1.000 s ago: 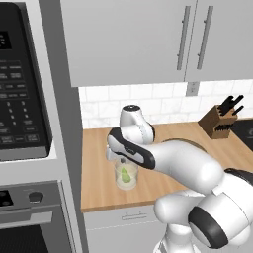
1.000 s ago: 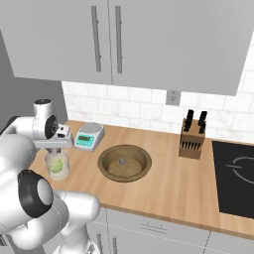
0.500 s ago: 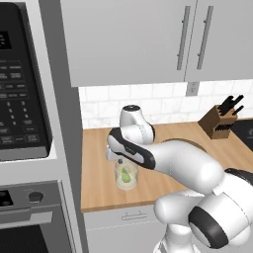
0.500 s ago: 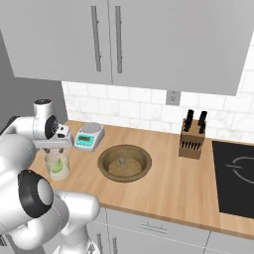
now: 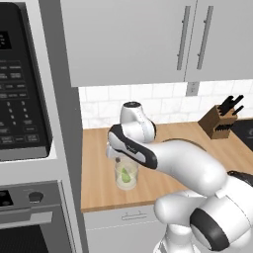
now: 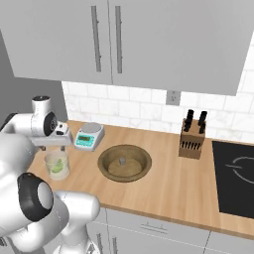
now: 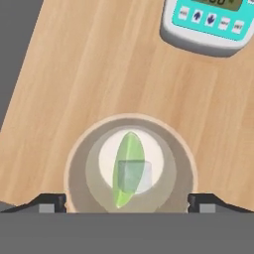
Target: Grab a lemon wedge from the fridge and one ice cube from the ice bowl, and put them in the glass of lemonade.
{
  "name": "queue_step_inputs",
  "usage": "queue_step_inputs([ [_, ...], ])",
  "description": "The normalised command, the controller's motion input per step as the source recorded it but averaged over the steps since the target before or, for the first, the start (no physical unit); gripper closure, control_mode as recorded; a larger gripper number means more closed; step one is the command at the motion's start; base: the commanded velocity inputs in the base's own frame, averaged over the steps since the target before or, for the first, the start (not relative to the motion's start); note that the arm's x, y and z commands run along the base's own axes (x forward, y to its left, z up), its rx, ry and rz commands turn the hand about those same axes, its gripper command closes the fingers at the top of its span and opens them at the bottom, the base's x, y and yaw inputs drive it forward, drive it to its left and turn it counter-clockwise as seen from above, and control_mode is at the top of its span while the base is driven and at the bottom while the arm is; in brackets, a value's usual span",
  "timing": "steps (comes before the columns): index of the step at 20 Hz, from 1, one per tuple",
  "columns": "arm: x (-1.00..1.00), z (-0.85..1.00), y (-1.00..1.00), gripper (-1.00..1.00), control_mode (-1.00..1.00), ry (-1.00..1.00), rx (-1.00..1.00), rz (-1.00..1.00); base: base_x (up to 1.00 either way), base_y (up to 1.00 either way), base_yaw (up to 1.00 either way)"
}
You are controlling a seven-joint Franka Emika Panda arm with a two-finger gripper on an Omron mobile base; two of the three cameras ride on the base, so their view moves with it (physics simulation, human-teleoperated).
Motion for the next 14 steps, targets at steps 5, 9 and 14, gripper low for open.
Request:
queue_step_inputs([
  [5, -0.21, 0.71, 0.0, -1.0, -1.0, 0.0, -0.01, -0.03, 0.0, 0.0, 0.0],
  [9, -0.13, 0.23, -0.09, -1.0, -1.0, -0.03, 0.03, -0.06, 0.0, 0.0, 0.0],
  [14, -0.11, 0.02, -0.09, -1.0, -1.0, -0.04, 0.05, -0.05, 0.0, 0.0, 0.0],
])
